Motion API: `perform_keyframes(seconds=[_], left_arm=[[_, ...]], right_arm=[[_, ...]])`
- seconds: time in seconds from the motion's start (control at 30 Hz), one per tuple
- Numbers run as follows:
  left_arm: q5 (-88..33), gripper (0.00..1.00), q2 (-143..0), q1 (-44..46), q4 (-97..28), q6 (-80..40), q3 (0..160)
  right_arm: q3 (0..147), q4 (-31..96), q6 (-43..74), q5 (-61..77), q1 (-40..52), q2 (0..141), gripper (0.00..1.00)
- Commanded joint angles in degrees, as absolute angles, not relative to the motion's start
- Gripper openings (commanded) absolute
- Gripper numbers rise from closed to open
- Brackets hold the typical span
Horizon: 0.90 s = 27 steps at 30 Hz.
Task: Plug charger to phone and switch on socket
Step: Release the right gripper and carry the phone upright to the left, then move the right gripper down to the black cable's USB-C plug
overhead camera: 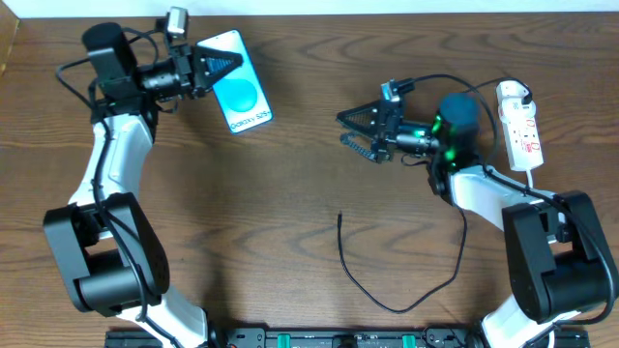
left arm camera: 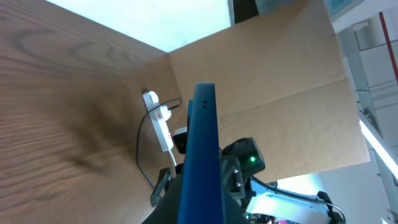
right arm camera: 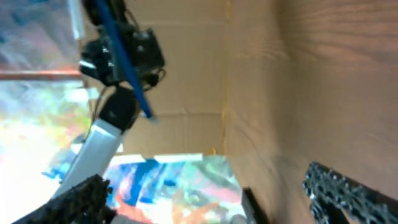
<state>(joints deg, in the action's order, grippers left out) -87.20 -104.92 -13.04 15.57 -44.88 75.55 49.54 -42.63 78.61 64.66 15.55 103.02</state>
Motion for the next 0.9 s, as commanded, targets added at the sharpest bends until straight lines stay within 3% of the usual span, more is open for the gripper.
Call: perform_keyframes(seconds=[0.0,0.17,0.33,0.57,0.87], left_arm=[[-90.0,0.07,-104.8,-14.7,16.0,-43.5,75.9],[-90.0,0.07,-104.8,-16.1,16.0,-43.5,75.9],[-90.0,0.07,-104.8,-16.2,16.0,-43.5,75.9],[-90.0,0.07,-104.8,-16.2,16.0,-43.1,75.9],[-90.0,0.08,-104.8,-16.2,16.0,-43.1,75.9]], right_arm=[[55.9,-30.7,67.2,63.1,18.7,102.2,0.99],[67.9,3.9,51.5,49.3,23.4,102.2,0.99],[81.5,37.2,43.4,21.7,28.4,102.2,0.99],[84.4,50.5,43.9,6.5,36.9,103.1,0.99],[84.4,55.2,48.3,1.2,43.0,109.1,0.95]])
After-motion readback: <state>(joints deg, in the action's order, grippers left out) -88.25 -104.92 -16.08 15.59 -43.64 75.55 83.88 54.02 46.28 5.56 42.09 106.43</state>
